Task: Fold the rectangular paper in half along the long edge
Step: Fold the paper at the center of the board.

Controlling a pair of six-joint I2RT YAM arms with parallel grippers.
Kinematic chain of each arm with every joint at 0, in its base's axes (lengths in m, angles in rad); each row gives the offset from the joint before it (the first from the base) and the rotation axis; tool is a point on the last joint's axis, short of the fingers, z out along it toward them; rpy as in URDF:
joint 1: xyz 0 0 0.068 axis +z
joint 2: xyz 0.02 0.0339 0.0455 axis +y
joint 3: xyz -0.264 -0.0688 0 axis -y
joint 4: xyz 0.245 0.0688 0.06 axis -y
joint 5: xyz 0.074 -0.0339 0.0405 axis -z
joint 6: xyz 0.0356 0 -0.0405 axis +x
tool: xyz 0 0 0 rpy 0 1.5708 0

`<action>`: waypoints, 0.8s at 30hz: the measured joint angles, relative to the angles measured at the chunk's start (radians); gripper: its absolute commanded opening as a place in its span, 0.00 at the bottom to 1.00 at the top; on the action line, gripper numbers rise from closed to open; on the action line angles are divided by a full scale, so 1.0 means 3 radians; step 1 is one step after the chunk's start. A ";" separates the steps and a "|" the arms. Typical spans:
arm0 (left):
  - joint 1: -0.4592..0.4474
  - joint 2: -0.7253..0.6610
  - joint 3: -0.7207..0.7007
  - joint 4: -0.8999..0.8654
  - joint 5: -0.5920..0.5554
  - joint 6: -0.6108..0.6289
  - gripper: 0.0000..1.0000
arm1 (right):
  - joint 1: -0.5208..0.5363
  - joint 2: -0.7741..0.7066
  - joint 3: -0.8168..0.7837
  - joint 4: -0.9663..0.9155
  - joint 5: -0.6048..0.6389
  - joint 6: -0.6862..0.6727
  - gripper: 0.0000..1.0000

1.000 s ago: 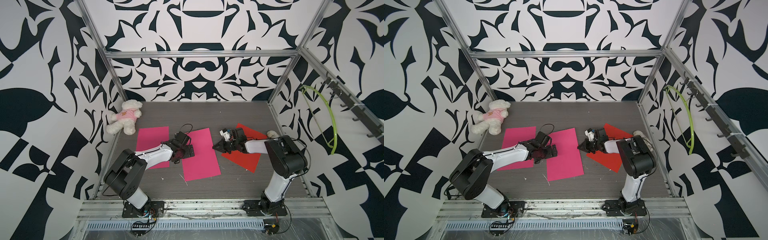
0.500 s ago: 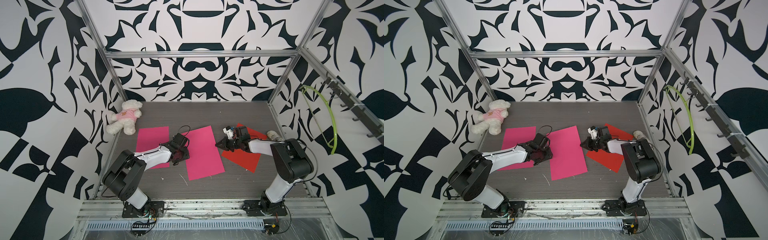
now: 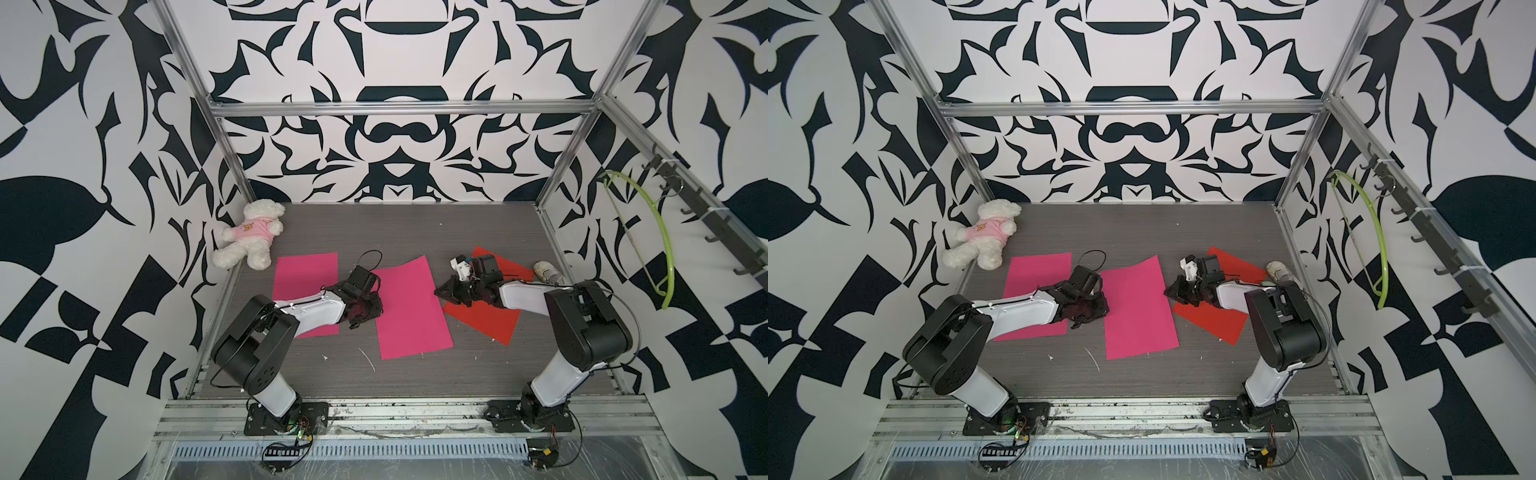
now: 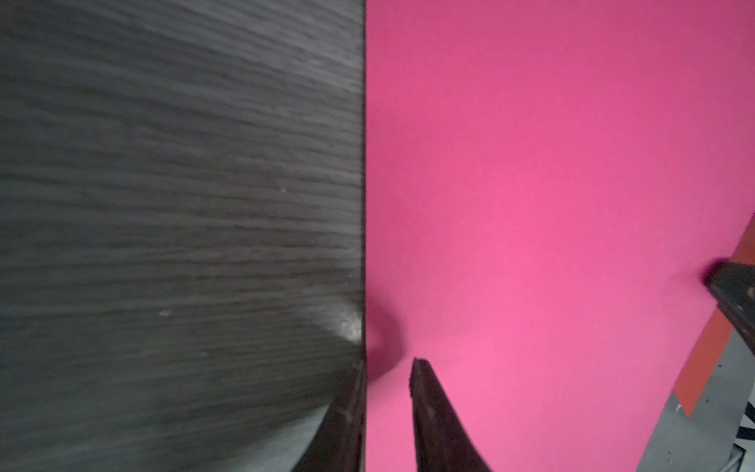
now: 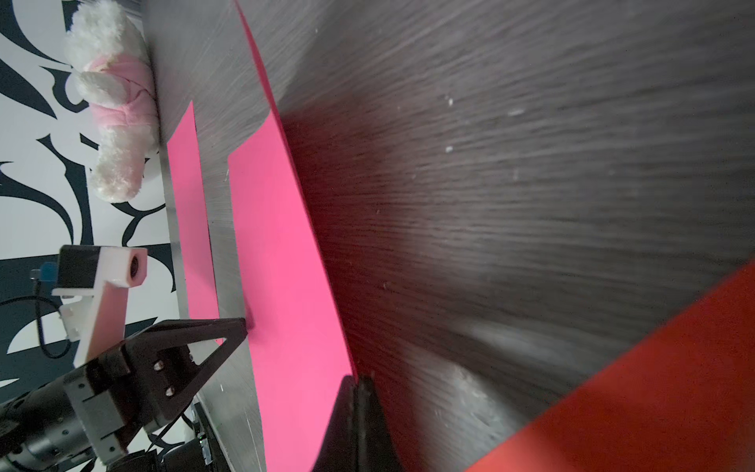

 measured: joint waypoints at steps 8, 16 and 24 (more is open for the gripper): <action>0.0000 0.0112 0.0080 0.0037 0.0053 0.0013 0.12 | -0.0001 -0.0161 -0.0042 -0.0050 0.0125 0.0033 0.00; 0.0000 0.0175 0.0127 0.0061 0.0106 0.0014 0.10 | 0.0003 -0.0276 -0.0083 -0.0075 0.0164 0.0118 0.00; 0.0000 0.0237 0.0170 0.0108 0.0170 0.0051 0.09 | 0.0219 -0.0505 -0.0098 -0.0085 0.0346 0.0217 0.00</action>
